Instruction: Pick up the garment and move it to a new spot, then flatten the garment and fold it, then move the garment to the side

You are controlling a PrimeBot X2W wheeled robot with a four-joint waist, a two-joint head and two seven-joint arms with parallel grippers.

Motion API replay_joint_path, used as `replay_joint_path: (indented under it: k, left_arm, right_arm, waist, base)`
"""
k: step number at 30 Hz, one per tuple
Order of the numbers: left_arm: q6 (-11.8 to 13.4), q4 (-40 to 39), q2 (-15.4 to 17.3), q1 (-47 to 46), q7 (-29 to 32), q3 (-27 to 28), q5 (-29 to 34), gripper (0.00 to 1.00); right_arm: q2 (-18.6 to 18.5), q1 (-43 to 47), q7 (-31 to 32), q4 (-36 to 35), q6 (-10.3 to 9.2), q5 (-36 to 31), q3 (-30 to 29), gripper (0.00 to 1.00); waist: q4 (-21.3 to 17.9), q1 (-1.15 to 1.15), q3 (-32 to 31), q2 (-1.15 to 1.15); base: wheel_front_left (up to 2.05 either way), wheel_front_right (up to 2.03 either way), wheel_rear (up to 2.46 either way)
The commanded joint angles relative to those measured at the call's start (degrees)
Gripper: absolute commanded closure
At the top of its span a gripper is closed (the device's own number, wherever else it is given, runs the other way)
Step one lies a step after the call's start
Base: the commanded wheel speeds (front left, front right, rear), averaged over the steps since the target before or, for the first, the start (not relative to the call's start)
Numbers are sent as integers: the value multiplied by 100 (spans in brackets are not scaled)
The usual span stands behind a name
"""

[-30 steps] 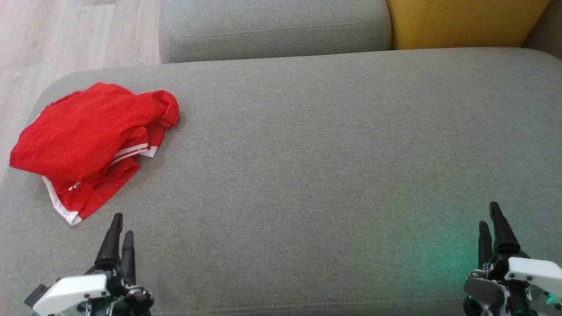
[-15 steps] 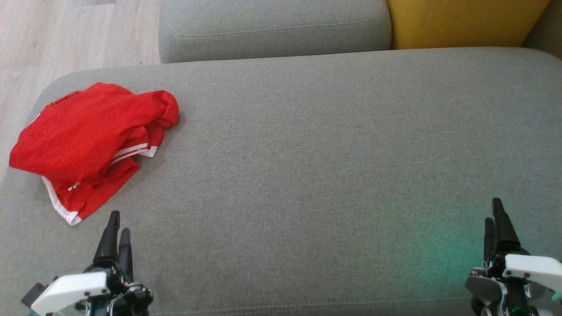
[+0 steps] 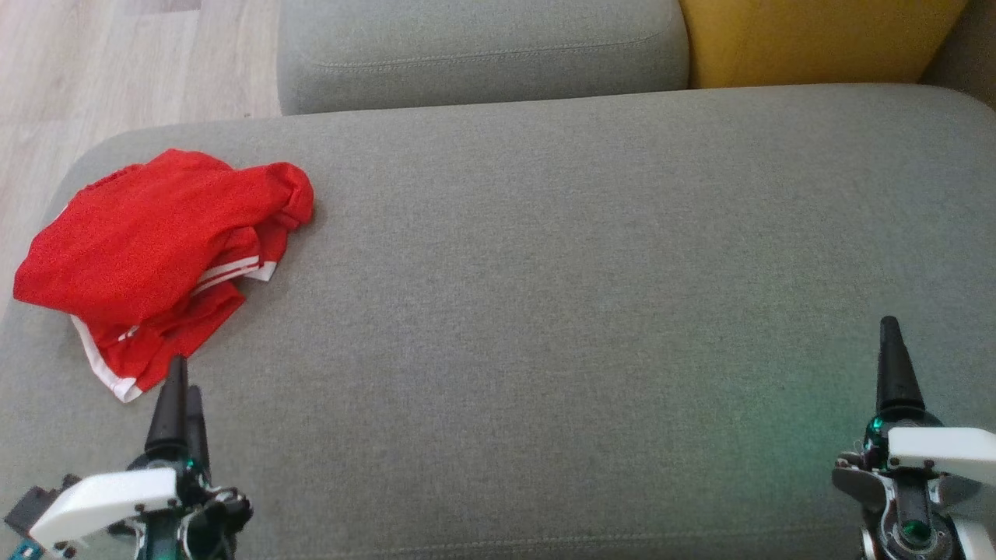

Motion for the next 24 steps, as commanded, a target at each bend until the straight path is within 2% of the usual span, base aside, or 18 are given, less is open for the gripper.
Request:
replay_joint_path:
  k: [1, 6, 10, 18, 24]
  left_arm:
    - [-20, -284, 70, -377, -66, 106, 167, 0]
    - [-21, -378, 73, -409, -133, 137, 331, 0]
    - [-23, -571, 75, -421, -199, 47, 746, 0]
    - [-19, -984, 80, -432, -334, -130, 1928, 0]
    - [75, -1259, 84, -454, -434, -376, 2763, 0]
  right_arm:
    - [-26, -314, -75, -277, -1, -215, 16, 0]
    - [-27, -336, -142, -449, -1, -619, 50, 0]
    - [-28, -354, -209, -606, -2, -1041, 103, 0]
    - [-30, -403, -345, -916, -2, -2070, 307, 0]
    - [-32, -415, -446, -1068, -2, -2890, 457, 0]
  waist:
    - [4, 0, -2, 0]
    - [17, 0, -4, 0]
    - [35, 0, 5, 0]
    - [54, 0, 35, 0]
    - [39, 0, 58, 0]
  base:
    - [0, 0, 0]
    - [0, 0, 0]
    - [0, 0, 0]
    - [0, 0, 0]
    - [0, 0, 0]
